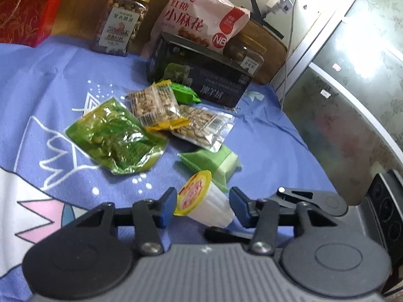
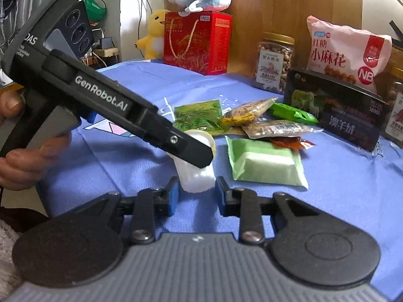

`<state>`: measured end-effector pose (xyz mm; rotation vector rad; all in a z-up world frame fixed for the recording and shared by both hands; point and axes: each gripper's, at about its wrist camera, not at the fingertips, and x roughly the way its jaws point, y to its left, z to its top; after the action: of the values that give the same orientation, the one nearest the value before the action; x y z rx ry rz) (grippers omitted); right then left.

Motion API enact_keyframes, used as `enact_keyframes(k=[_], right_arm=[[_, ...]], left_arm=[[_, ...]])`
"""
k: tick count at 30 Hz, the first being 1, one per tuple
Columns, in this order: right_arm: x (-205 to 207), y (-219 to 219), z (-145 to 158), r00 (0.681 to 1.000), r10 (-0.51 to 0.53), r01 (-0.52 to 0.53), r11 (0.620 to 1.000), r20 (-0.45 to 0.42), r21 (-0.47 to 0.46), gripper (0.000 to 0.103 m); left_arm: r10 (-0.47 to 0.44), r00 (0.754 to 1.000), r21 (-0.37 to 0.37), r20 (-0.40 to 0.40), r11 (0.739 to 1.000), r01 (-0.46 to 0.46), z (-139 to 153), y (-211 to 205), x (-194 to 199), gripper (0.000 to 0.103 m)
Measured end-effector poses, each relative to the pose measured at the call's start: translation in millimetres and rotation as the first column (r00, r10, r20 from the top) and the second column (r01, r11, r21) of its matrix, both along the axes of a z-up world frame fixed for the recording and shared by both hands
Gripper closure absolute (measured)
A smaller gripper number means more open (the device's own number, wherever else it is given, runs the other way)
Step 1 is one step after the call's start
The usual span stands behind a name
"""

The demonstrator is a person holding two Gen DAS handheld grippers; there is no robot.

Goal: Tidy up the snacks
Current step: 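Set the white cup down beside the left gripper and open the right gripper, then grasp the white cup with the left gripper, carry it into the tin, release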

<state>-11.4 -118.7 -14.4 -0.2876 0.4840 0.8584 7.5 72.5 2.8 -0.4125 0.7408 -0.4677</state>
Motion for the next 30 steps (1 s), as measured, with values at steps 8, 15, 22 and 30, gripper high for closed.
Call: enact_keyframes(k=[8,15,22,30], right_arm=[[28.3,-19.2,31.8,0.998,-0.068,0.065,0.985,0.016,0.159,0.07],[84.1,-34.0,59.4,0.98,-0.185,0.167,0.966,0.076,0.2,0.07],[150.1,-60.5,76.3,0.952,-0.288,0.259,0.939,0.103,0.227,0.07],[200.9,-75.5,63.5,0.921,-0.377,0.352,0.914,0.102,0.204,0.069]], left_arm=[[-0.002,0.996,-0.012,0.092,1.0,0.003,43.4,-7.2,30.1,0.058],[-0.015,0.987,0.042,0.161,0.999,0.008,78.6,-40.1,104.8,0.058],[-0.028,0.984,0.043,0.175,0.999,0.021,90.7,-74.8,191.7,0.058],[-0.026,0.991,0.033,0.131,0.999,0.022,75.5,-106.2,257.9,0.057]])
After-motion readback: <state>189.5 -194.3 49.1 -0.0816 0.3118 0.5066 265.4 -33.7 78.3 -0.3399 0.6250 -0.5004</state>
